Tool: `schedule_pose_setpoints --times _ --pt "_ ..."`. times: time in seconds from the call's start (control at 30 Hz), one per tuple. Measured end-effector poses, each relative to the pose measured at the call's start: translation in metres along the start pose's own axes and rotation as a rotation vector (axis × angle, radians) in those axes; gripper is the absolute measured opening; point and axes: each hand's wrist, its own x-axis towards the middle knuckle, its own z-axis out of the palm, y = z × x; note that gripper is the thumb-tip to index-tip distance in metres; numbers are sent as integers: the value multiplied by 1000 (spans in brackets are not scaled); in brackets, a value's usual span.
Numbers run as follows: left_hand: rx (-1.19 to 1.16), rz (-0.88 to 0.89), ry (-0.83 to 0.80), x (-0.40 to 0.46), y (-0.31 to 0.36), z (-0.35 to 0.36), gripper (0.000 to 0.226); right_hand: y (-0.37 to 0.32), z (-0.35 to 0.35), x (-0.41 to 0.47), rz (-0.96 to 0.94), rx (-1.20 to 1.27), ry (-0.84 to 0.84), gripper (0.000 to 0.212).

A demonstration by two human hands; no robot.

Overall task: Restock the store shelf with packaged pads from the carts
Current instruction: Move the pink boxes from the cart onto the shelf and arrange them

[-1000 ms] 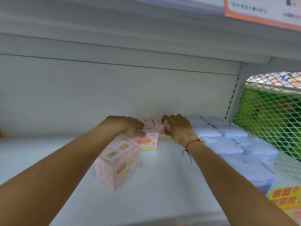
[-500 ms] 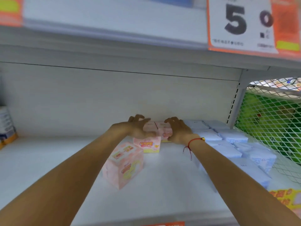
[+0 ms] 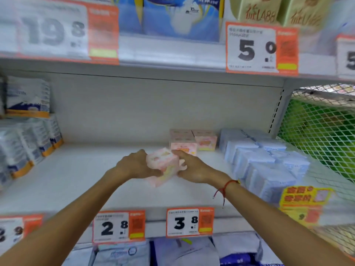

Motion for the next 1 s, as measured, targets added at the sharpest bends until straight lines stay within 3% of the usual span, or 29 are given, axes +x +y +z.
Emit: schedule_pose_setpoints --times 0.1,0.17,0.23,0.33,0.4,0.5,0.57,0.7,0.83,0.93,1.0 --pt "-270 -26 67 -8 4 -4 51 -8 -11 -18 15 85 42 90" --pt "-254 10 162 -16 18 -11 62 -19 -17 -29 21 199 61 94" --pt "-330 112 179 -23 34 -16 74 -20 -24 -36 59 384 123 79" --pt "-596 242 25 -30 45 -21 57 0 -45 -50 130 1029 25 49" --pt "-692 281 -60 -29 41 -17 45 17 -57 -62 91 1404 -69 60" --pt "-849 270 -237 -27 40 -4 48 25 -61 -71 8 1462 -175 69" --pt "-971 290 -280 -29 47 2 42 25 -60 -74 15 1407 -135 63" --pt "-1089 308 -145 -26 55 8 32 21 -67 -73 45 1132 101 36" --pt "-1077 352 127 -17 68 13 29 9 -85 -69 21 464 411 59" --pt "-943 472 277 -6 90 21 42 12 -96 -57 -52 -140 445 68" --pt "-773 501 297 3 102 27 52 18 -100 -49 -49 -369 455 64"
